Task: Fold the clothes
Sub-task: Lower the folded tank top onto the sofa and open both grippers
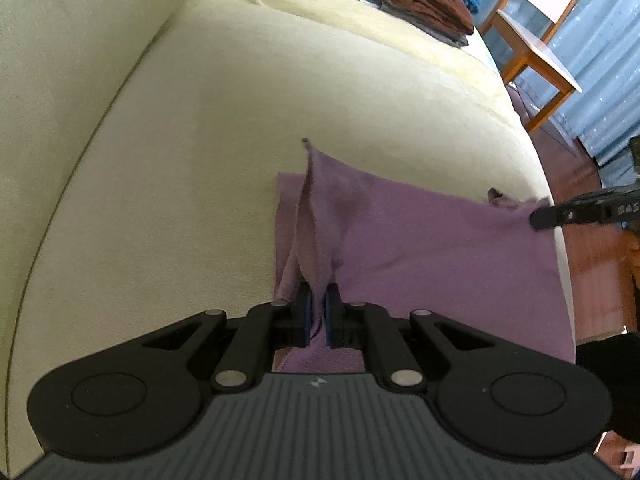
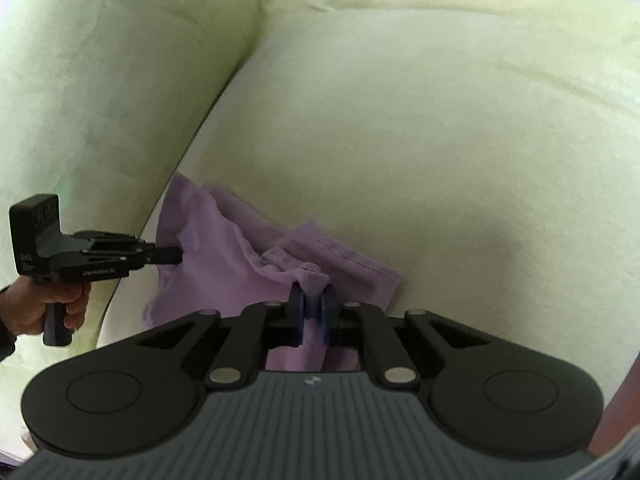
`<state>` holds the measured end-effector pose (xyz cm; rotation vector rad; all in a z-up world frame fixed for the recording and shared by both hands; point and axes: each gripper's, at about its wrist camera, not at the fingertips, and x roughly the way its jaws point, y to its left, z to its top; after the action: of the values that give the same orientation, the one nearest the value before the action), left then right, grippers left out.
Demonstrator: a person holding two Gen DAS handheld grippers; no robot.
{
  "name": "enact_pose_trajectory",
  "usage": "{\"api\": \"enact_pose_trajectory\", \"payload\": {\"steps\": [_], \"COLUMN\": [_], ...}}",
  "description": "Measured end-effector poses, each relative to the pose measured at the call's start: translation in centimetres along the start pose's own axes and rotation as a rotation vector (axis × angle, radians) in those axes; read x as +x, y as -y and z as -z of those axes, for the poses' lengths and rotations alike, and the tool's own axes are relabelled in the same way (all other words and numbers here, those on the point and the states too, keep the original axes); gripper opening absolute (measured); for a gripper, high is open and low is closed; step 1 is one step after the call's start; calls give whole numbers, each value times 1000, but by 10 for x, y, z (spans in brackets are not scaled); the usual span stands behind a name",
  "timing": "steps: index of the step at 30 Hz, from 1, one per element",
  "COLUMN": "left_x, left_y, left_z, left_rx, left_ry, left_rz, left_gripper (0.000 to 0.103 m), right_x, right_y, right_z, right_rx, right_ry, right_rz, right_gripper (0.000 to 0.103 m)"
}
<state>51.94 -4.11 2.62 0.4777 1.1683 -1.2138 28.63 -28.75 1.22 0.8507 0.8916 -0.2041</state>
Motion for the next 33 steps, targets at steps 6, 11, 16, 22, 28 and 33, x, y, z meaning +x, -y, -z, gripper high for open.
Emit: {"api": "enact_pose_trajectory", "payload": {"steps": [6,11,16,22,28,33], "left_x": [8,-5,-9,25,27,27], "left_y": [-2,-8,-6,-3,3,0], "left_z": [1,-7,-33,-58,-58,-50], "left_rx": [-40,-52,-17,53,65,41], "left_ry": [-9,9,58,7,15,14], "left_rz": [-3,-31,-31,17,2,-20], "left_gripper": [15,26,34,23,0,0], "right_x": [3,5,-3,1,3,-4], "right_y": [10,15,18,23,23,17], "right_z": [8,11,11,13,14,13], "right_rx": [26,52,69,95,105,83], "right_ry": [-11,-17,4,4,-10,27], "right_rz": [44,42,49,34,31,15], "right_gripper": [8,16,21,24,11,6]}}
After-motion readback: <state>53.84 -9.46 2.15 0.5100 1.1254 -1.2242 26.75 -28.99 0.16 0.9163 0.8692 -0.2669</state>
